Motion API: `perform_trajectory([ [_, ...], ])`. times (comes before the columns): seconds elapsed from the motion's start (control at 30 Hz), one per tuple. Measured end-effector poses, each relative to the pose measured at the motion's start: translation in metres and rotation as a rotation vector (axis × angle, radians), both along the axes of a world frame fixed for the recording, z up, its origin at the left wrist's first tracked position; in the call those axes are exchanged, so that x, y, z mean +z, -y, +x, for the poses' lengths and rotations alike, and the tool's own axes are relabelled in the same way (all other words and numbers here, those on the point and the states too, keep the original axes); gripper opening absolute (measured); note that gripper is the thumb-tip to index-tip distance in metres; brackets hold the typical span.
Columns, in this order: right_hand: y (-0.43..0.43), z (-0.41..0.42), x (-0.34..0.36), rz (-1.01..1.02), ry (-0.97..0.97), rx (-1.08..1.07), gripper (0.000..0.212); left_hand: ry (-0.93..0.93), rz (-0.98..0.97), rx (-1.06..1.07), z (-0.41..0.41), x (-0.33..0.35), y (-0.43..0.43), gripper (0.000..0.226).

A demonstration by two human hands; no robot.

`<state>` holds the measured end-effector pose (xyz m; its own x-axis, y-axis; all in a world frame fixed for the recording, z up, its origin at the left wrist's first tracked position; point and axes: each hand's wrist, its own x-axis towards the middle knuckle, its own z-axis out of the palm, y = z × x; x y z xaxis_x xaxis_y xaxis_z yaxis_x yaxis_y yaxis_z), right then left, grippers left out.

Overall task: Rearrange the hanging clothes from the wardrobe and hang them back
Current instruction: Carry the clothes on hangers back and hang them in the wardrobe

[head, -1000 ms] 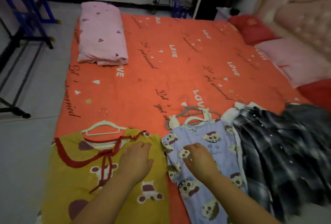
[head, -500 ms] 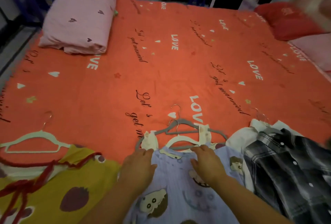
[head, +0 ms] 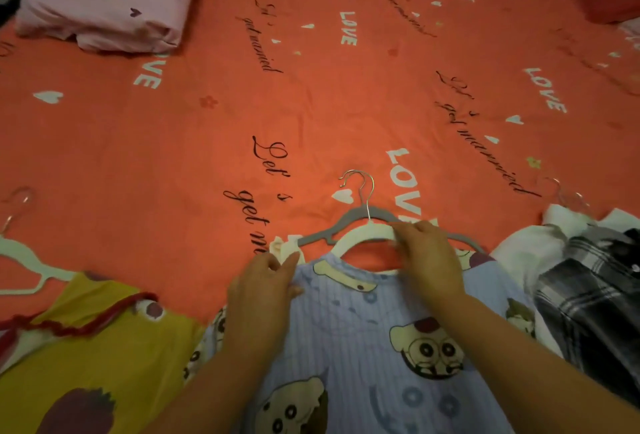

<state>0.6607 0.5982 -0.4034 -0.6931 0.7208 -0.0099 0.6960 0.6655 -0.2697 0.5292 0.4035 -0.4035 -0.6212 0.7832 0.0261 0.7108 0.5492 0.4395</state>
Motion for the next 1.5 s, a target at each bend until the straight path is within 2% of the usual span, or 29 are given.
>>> perform_trajectory([
  [0.1,-0.022,-0.011,0.01,0.051,-0.031,-0.002,0.026,-0.096,0.081,-0.034,-0.018,0.01,-0.024,0.044],
  [0.27,-0.038,-0.013,-0.026,-0.119,-0.012,-0.12,0.025,-0.036,-0.102,-0.038,-0.023,-0.045,-0.051,0.047],
  [0.33,-0.041,-0.012,-0.047,-0.068,0.101,-0.028,0.048,-0.074,-0.172,-0.056,-0.019,-0.07,-0.051,0.052],
  [0.4,-0.043,-0.012,-0.06,0.006,0.135,0.045,0.059,-0.114,-0.184,-0.03,-0.018,-0.084,-0.05,0.057],
  [0.5,-0.049,-0.008,-0.065,0.076,0.227,0.088,0.061,-0.205,-0.21,-0.011,-0.019,-0.089,-0.052,0.062],
  [0.6,-0.049,-0.004,-0.046,0.176,0.267,0.19,0.056,-0.176,-0.218,-0.009,-0.018,-0.075,-0.054,0.065],
  [0.67,-0.046,0.002,-0.023,0.332,0.116,0.26,0.05,-0.146,-0.144,-0.014,-0.016,-0.055,-0.057,0.071],
  [0.73,-0.039,0.006,0.008,0.491,-0.042,0.323,0.056,-0.099,-0.026,-0.042,-0.009,-0.029,-0.059,0.078],
  [0.8,-0.032,0.009,0.042,0.567,-0.083,0.395,0.059,-0.072,0.025,-0.037,-0.001,0.002,-0.057,0.087],
  [0.9,-0.018,0.019,0.094,0.608,-0.11,0.421,0.06,-0.101,0.028,0.012,0.011,0.054,-0.045,0.092],
  [1.1,0.038,0.051,0.2,0.578,-0.287,0.417,0.054,-0.118,0.101,0.026,0.035,0.174,0.005,0.078],
  [1.27,0.099,0.064,0.286,0.526,-0.404,0.51,0.069,-0.218,0.261,0.084,0.062,0.266,0.079,0.078],
  [1.43,0.166,0.077,0.343,0.562,-0.407,0.582,0.088,-0.231,0.219,0.182,0.085,0.326,0.162,0.074],
  [1.5,0.197,0.087,0.359,0.626,-0.415,0.593,0.088,-0.245,0.21,0.193,0.095,0.342,0.196,0.073],
])
